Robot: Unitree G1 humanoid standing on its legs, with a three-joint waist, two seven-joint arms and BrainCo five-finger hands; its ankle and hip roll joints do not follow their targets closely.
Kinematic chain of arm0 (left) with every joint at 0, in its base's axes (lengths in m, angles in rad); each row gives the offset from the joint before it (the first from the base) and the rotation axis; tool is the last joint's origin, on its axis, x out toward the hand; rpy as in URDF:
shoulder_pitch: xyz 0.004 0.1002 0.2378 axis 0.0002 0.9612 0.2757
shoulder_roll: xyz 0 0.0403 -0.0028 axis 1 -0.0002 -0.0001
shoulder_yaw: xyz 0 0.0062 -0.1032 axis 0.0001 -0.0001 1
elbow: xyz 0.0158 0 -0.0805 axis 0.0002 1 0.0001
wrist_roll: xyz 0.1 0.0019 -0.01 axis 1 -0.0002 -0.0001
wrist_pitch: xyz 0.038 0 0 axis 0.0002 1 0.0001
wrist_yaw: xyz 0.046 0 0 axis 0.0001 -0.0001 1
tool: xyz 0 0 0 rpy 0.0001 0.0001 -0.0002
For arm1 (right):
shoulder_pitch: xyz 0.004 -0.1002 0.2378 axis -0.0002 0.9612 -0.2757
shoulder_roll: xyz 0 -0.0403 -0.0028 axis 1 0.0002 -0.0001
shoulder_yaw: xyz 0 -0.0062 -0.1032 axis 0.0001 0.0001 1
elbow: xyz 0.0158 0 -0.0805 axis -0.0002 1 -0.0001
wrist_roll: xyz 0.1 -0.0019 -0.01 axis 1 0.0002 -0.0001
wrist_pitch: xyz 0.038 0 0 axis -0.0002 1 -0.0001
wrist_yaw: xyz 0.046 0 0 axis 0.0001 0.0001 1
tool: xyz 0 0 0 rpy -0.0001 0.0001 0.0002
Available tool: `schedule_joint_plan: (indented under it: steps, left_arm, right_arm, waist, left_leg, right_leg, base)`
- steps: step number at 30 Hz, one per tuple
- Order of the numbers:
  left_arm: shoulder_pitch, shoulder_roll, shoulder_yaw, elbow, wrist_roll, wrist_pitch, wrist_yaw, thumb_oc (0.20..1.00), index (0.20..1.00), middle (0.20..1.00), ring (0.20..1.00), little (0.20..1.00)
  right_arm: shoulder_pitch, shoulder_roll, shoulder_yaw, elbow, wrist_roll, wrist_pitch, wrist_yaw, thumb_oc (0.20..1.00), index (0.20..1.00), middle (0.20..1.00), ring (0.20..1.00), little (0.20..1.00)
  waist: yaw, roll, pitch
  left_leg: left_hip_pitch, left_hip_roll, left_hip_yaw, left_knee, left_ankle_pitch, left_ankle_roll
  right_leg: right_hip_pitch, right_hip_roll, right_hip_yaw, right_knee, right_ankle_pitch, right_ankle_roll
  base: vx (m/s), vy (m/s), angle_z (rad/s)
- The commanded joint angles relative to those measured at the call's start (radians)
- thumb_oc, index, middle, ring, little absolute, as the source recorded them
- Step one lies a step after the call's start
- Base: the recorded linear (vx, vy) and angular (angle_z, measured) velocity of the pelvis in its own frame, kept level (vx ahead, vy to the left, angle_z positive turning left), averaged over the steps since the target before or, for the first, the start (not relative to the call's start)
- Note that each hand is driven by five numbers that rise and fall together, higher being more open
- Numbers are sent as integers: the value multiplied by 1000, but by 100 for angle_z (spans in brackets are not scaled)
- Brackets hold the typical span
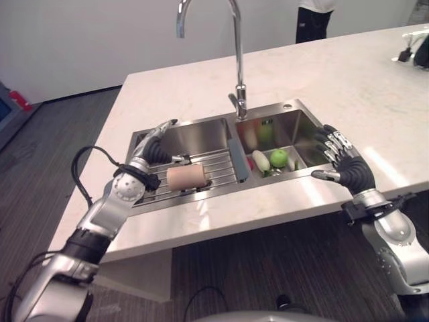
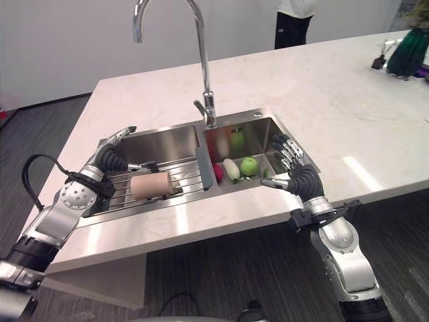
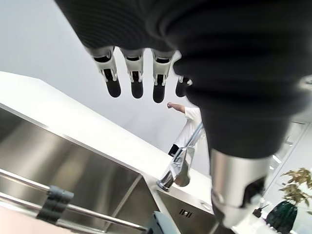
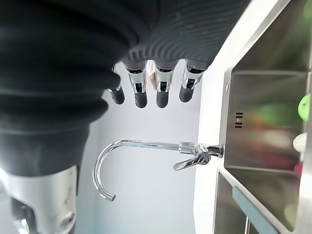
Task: Place the dishes in the dishwasher.
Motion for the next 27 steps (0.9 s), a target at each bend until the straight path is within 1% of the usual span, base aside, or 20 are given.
schedule_joint_plan:
  steps: [1,6,10,13,16,19,24,27]
  left_arm:
    - [-125,72,-30,119,114,-15,64,1000,1000,1000,1000,1000]
    - [-178,45,-88,302,179,22,79,1000,1000,1000,1000,1000]
    - [-175,7,-70,426,199,22,88,1000,1000,1000,1000,1000]
    - [-156,-7,-57,482,222,27,81,1000,1000,1000,1000,1000]
    - [-138,-15,-47,520,204,24,80,1000,1000,1000,1000,1000]
    - [-105,-26,-40,536,232,18,74,1000,1000,1000,1000,1000]
    - [-92,-25,-46,536,243,13,57,1000,1000,1000,1000,1000]
    - [-100,-28,-59,537,267,21,54,1000,1000,1000,1000,1000]
  right_arm:
    - [-90,-30,-28,8,55,-31,51,1000,1000,1000,1000,1000]
    - [-95,-43,-30,10,57,-19,89,1000,1000,1000,1000,1000]
    - [-89,-49,-42,3,51,-9,128,1000,1000,1000,1000,1000]
    - [-85,-53,-57,9,47,-7,139,1000,1000,1000,1000,1000]
    - [-80,-58,-69,7,54,-3,150,1000,1000,1000,1000,1000]
    - [-69,-57,-81,1,51,0,163,1000,1000,1000,1000,1000]
    - [-73,-48,-76,10,50,-13,159,1000,1000,1000,1000,1000]
    - [-77,-45,-66,10,46,-16,150,1000,1000,1000,1000,1000]
  waist:
    - [-1,-7,-12]
    - [-35,-1,-16]
    - [-58,1,-18]
    - [-67,2,-18]
    - [-71,1,-18]
    - [-74,-1,-17]
    - [-64,-8,-19]
    - [-59,-14,-22]
  left_leg:
    - [-3,74,71,12,-24,-22]
    - [5,70,96,12,-30,-19]
    - [12,71,118,12,-31,-20]
    - [16,71,129,12,-33,-20]
    - [19,72,134,12,-33,-20]
    - [22,73,137,12,-34,-20]
    - [27,74,135,12,-35,-17]
    - [27,77,133,12,-34,-16]
  right_leg:
    - [28,-58,12,8,-76,69]
    - [20,-54,46,8,-74,73]
    - [15,-54,65,8,-72,77]
    - [13,-54,76,8,-72,79]
    - [12,-54,81,8,-71,81]
    - [10,-56,84,8,-69,82]
    - [17,-55,77,8,-67,84]
    - [18,-54,71,8,-66,83]
  base:
    - [50,66,-24]
    - [41,35,-20]
    - [56,14,-11]
    - [37,8,-13]
    - [36,-10,-6]
    - [13,-4,-9]
    - [0,0,-3]
    - [0,0,0]
